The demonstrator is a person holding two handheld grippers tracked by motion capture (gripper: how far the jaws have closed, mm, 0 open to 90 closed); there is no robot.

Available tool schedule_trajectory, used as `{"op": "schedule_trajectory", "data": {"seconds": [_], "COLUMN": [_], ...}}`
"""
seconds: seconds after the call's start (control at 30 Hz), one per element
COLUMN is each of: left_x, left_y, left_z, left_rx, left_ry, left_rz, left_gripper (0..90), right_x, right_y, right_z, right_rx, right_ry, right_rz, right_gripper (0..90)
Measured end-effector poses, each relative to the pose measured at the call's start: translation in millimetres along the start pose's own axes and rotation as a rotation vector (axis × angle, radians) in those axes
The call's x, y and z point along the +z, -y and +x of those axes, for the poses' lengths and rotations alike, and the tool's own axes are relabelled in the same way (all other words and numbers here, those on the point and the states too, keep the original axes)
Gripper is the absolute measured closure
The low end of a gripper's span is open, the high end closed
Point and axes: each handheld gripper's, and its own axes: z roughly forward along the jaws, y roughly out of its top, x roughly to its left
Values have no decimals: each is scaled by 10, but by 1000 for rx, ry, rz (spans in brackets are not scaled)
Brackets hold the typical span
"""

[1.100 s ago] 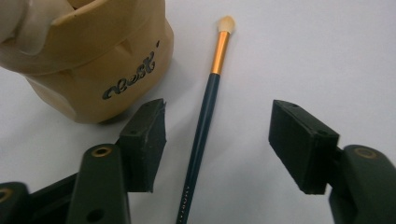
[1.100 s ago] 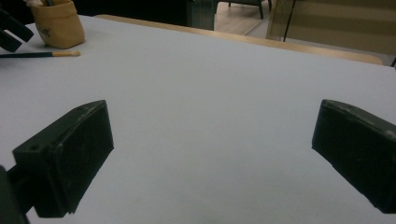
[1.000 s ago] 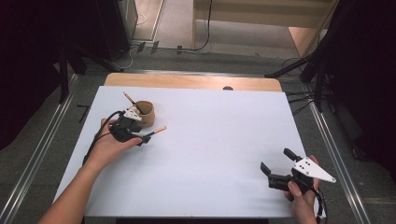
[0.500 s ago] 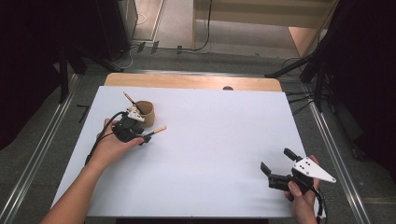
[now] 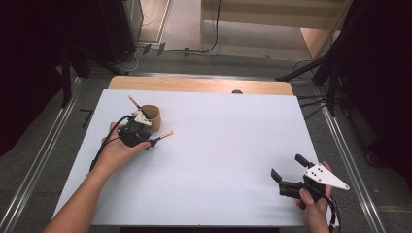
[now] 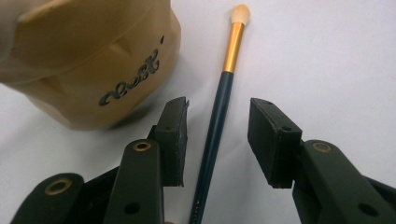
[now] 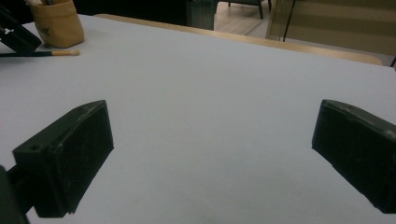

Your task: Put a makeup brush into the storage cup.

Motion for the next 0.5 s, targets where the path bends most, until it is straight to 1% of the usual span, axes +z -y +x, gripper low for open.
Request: {"op": "schedule_trajectory", "data": {"seconds": [0.13,0.23,0.33,0.37,0.43,0.5], "left_x": [20,55,90,93,92,96], "left_y": [-36,-59,-71,-72,-77,-85], "left_z": [-11,-18,-25,-28,-36,-47], "left_rx": [7,16,17,26,28,39], "left_ry": [3,8,17,16,16,23], "left_rz": [-1,12,22,22,26,31], "left_gripper": [627,652,665,670,708,761], "right_x": [1,2,-1,-4,-5,-4], "right_y": [0,1,1,1,2,3], "right_z": [0,-2,-3,-2,-2,-4], "right_rx": [-1,-1,-1,3,3,1], "right_ry": [1,0,0,1,1,1], "right_rz": [0,0,-1,0,0,-1], "right_gripper": [0,0,0,0,0,0]}}
